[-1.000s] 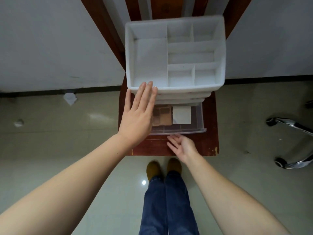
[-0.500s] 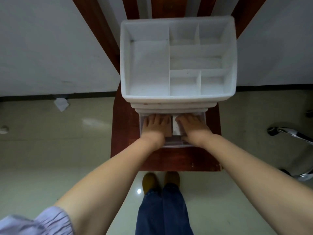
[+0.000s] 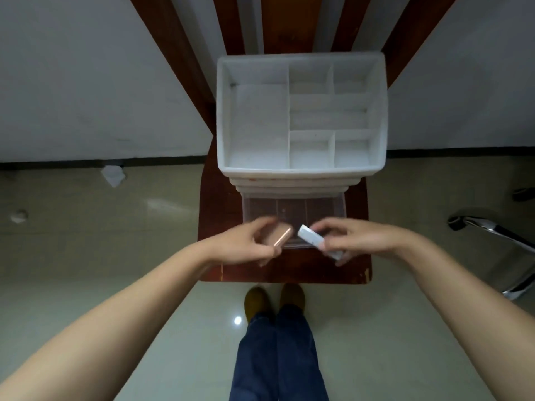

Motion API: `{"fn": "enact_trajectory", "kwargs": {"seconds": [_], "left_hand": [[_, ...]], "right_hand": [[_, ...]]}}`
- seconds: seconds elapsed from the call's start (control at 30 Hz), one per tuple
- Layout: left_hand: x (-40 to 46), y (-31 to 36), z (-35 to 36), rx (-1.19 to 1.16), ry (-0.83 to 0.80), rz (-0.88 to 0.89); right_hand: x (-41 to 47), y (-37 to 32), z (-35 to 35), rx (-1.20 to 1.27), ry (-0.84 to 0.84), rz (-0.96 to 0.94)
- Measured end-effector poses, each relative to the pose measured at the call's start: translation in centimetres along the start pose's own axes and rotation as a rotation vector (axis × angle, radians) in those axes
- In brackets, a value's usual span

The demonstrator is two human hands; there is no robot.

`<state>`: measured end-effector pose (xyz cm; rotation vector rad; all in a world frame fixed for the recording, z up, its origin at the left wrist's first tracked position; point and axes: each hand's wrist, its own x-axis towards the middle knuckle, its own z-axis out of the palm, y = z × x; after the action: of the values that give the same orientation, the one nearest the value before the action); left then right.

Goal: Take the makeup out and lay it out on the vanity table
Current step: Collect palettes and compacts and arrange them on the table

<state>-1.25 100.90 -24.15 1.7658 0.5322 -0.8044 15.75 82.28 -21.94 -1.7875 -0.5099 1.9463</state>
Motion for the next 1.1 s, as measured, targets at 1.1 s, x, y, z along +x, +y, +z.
{"fn": "enact_trajectory", "kwargs": {"seconds": [1.1], "left_hand": [[-13.8,0.7,0.2,0.209,0.505,-0.167]], "right_hand": [[-3.4,-9.9,8.6,-0.934,0.417,-0.272]]}}
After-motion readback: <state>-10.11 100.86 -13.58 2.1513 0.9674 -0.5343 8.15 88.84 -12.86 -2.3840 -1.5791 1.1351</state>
